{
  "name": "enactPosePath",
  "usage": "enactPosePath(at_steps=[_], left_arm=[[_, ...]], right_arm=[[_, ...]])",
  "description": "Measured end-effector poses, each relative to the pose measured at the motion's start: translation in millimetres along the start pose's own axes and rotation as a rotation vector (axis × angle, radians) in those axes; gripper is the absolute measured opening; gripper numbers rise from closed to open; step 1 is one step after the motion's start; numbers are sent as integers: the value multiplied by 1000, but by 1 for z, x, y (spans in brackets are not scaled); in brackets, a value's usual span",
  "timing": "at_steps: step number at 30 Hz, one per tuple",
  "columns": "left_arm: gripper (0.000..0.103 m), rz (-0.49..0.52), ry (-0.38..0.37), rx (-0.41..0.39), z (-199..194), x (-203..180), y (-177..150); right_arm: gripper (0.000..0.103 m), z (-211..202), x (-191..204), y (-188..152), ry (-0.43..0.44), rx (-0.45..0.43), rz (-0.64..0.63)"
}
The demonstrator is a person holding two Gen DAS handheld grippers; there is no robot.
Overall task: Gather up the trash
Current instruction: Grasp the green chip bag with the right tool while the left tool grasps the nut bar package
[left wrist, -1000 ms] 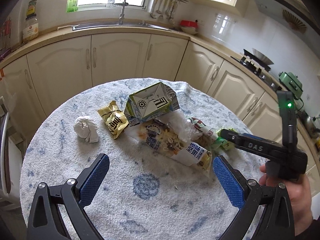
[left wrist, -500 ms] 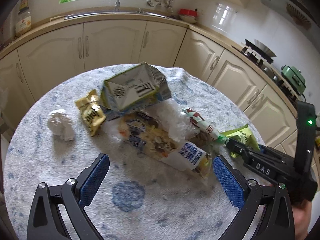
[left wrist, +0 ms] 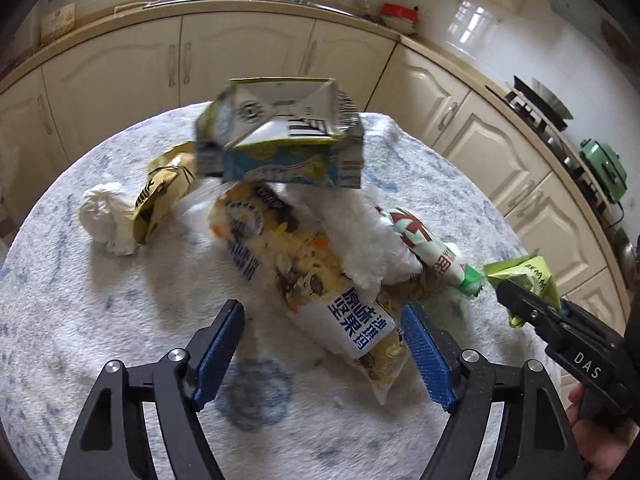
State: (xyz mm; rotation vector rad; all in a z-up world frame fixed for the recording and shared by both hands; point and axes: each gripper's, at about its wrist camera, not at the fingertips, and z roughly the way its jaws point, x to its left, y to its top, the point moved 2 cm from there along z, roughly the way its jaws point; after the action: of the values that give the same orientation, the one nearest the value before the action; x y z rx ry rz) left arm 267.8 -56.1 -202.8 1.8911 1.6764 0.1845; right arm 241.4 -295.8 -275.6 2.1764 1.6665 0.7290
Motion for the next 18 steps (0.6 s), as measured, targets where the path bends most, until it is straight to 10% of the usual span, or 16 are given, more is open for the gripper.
enactPosePath(at_steps=[6, 11, 18], left_arm=[[92, -34, 56, -35, 20, -2, 23], [45, -19, 22, -39, 31, -6, 35], [35, 31, -67, 21, 22, 3, 23]], right_arm=[[38, 0, -4, 1, 5, -4, 15], [38, -3, -5, 0, 5, -7, 18], [38, -9, -2, -3, 12, -8, 23]])
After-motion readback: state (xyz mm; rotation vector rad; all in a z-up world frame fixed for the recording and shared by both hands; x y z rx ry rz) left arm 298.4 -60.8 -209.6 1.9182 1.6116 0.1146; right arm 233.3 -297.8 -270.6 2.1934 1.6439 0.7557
